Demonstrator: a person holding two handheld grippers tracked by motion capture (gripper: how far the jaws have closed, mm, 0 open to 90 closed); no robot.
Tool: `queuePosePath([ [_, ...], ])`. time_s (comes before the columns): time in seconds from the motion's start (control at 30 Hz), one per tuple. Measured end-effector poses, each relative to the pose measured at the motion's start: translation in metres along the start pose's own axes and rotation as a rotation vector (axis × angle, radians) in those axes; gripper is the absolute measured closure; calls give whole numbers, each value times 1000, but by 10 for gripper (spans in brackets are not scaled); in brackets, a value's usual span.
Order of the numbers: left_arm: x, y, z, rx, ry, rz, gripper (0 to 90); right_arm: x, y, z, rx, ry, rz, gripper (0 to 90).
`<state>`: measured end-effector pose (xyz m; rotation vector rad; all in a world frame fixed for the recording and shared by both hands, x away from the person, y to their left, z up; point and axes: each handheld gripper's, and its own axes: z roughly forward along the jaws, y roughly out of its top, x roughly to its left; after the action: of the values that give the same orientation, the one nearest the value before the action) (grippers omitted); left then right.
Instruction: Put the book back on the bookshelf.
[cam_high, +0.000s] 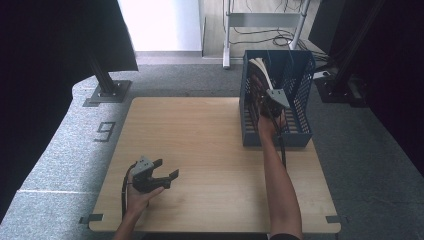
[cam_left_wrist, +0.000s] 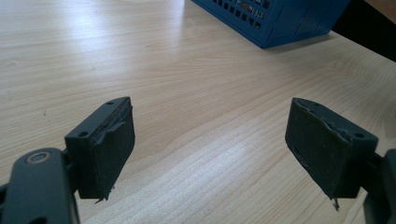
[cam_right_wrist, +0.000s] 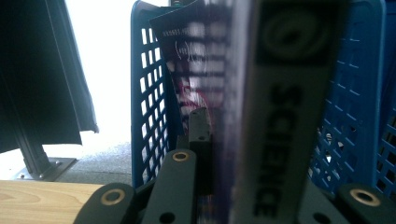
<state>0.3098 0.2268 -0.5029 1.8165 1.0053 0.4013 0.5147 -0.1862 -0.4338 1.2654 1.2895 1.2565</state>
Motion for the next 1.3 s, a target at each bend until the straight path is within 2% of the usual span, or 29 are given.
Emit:
queuePosePath([
  [0.1,0,0,0,1,-1,0,158,0,1,-1,-1,5,8,818],
  [0.2,0,0,0,-2,-2,0,158,2,6,0,17,9,-4,817],
  [0.33,0,0,-1,-6,-1,0,158,6,13,1,14,16,-18,818],
  [0.53,-1,1,-3,-14,0,-1,159,8,7,8,14,-2,-15,817],
  [0.63,-2,2,-3,-15,-3,2,159,9,5,10,-1,-19,-10,817],
  [0.83,-1,1,-1,-8,-1,2,159,13,1,15,-26,-23,-24,817],
  [1.03,-2,1,-1,-7,-3,0,159,25,-2,12,-21,48,-85,792],
  [1.13,-4,3,-1,-12,-9,4,159,31,-2,9,0,108,-119,721],
  [1.2,-6,4,-1,-14,-15,13,159,32,-1,8,23,148,-114,652],
  [1.3,-8,5,-3,-20,-21,20,159,33,-2,4,78,170,-142,593],
])
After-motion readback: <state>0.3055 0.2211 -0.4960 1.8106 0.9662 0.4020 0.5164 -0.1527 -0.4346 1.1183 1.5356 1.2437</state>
